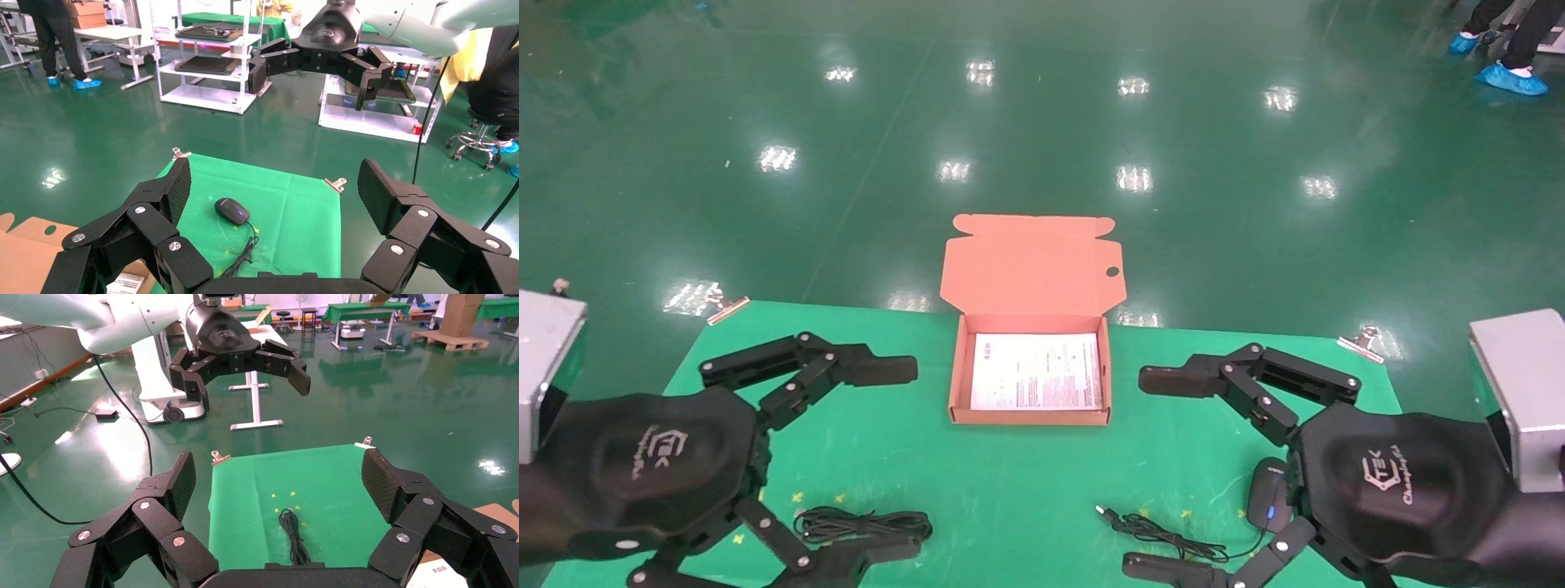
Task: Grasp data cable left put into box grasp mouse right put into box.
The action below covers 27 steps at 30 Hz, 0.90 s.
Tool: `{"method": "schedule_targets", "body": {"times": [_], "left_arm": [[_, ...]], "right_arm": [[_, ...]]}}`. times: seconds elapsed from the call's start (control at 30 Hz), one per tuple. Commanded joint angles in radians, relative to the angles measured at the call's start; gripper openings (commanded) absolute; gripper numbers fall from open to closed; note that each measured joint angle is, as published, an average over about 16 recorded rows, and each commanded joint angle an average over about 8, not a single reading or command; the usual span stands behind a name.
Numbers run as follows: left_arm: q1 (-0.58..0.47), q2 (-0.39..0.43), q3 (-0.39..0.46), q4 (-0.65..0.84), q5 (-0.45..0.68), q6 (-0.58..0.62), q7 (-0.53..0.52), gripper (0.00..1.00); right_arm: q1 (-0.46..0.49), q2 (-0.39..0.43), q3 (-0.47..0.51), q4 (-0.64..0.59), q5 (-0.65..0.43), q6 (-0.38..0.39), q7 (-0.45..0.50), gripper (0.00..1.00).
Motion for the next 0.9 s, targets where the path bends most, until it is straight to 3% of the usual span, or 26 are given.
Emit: {"method": "schedule_targets", "body": {"times": [0.03, 0.7, 0.9], "left_arm": [[0.000, 0.000, 0.000, 0.000, 0.000, 0.000, 0.000, 1.00], [-0.002, 0.000, 0.000, 0.000, 0.001, 0.000, 0.000, 1.00], [-0.028, 0.004, 0.022, 0.002, 0.038, 0.002, -0.023, 1.00]], "right_arm": [[0.000, 0.000, 0.000, 0.000, 0.000, 0.000, 0.000, 1.00], [0.001, 0.000, 0.000, 0.000, -0.001, 0.000, 0.000, 1.00], [0.025, 0.008, -0.010, 0.016, -0.045, -0.006, -0.013, 1.00]]}}
